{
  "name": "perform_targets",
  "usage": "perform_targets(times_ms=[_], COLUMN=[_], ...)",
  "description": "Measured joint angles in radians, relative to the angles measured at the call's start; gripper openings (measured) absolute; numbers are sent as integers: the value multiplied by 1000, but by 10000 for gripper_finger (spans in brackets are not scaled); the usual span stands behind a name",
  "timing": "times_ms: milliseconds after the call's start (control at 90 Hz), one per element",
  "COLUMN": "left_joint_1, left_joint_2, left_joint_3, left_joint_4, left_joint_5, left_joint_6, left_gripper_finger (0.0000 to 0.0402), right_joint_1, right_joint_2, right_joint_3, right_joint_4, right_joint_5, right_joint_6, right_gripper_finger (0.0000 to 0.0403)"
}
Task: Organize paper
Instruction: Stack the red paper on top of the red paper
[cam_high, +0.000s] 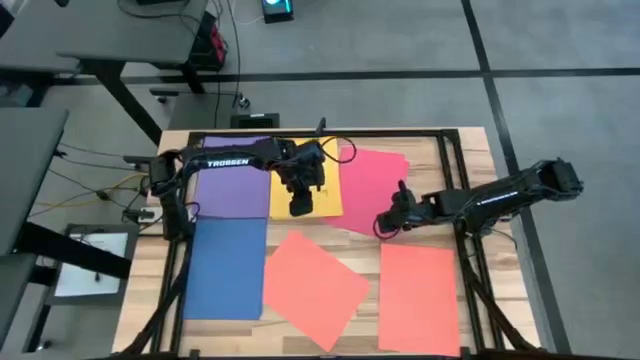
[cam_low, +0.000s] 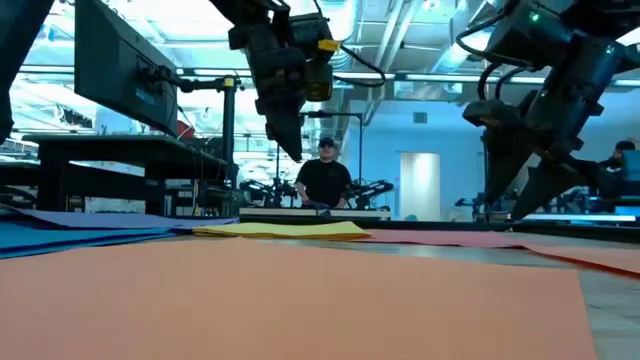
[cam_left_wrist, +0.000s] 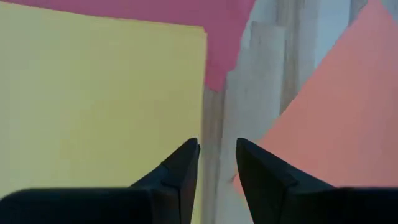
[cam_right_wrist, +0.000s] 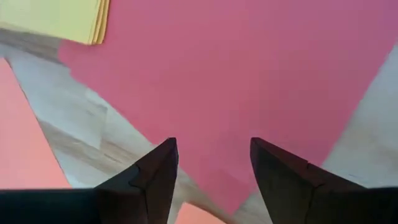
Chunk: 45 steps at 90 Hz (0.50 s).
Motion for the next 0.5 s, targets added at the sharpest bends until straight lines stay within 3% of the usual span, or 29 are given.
perform_targets(times_ms=[289, 500], left_joint_1=[22, 20], left_joint_2=[0, 0], left_joint_3=[-17, -133], left_joint_4=[58, 203], left_joint_5=[5, 48], left_joint_6=[19, -94], left_gripper_finger=[94, 94], right_joint_1=[-53, -117], right_joint_2=[8, 7], right_joint_3=[0, 0], right_joint_4=[22, -48], right_joint_5=[-2, -2], right_joint_6=[36, 18], right_gripper_finger=[192, 192])
